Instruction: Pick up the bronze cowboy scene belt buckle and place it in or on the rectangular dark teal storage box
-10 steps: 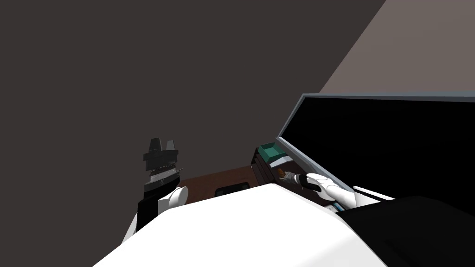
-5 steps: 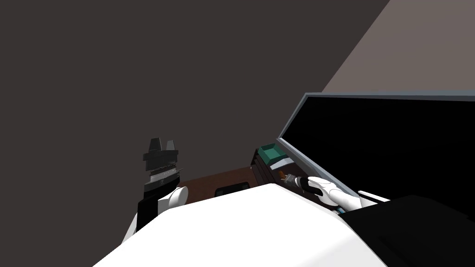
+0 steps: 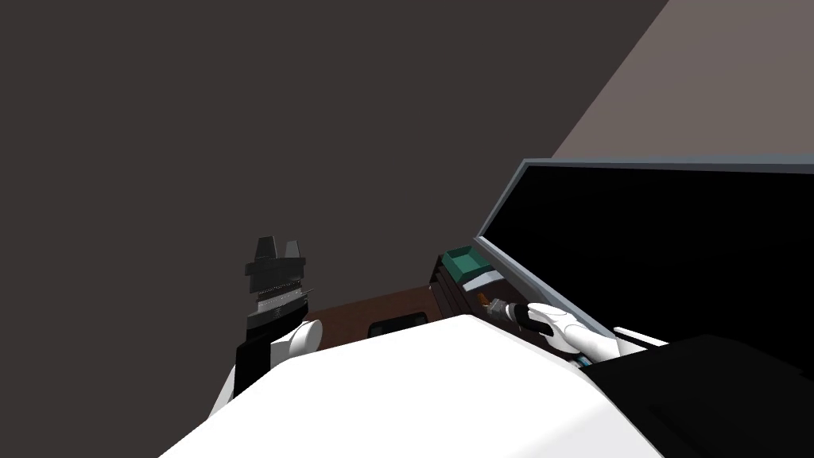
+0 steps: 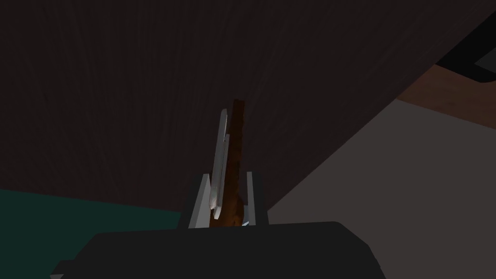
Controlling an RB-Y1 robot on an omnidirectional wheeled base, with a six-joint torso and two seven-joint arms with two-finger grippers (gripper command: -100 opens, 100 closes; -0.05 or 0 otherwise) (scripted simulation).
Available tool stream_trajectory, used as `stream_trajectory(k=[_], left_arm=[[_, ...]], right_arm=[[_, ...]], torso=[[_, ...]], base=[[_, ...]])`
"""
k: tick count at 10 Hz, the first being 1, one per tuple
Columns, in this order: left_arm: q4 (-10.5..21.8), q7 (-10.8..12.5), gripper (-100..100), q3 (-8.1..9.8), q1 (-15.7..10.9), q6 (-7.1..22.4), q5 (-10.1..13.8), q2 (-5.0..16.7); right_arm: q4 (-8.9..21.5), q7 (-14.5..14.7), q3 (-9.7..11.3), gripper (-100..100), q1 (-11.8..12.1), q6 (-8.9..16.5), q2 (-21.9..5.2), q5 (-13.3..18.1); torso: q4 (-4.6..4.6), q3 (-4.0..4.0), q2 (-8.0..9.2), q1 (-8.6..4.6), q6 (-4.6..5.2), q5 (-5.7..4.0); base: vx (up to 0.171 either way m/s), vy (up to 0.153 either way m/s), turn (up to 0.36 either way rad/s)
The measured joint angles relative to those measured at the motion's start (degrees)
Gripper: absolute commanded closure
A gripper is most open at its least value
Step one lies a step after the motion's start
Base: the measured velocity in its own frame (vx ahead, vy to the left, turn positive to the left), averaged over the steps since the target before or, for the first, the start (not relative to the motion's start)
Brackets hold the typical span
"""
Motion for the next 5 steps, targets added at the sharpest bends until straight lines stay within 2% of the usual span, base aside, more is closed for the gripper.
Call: stream_trajectory(k=[2,5], left_arm=[[0.0,0.0,0,-0.01,0.0,0.0,0.0,0.0],[0.0,0.0,0,-0.01,0.0,0.0,0.0,0.0]], right_arm=[[0.5,-2.3,0.1,100,-1.6,-0.5,-0.6,1.9],[3.7,-5.7,0.0,100,-4.7,-2.6,-0.5,5.1]], torso=[[0.05,0.16,0.3,0.16,-0.02,0.03],[0.06,0.2,0.37,0.12,0.0,0.03]], base=[[-0.094,0.041,0.033],[-0.096,0.028,0.022]])
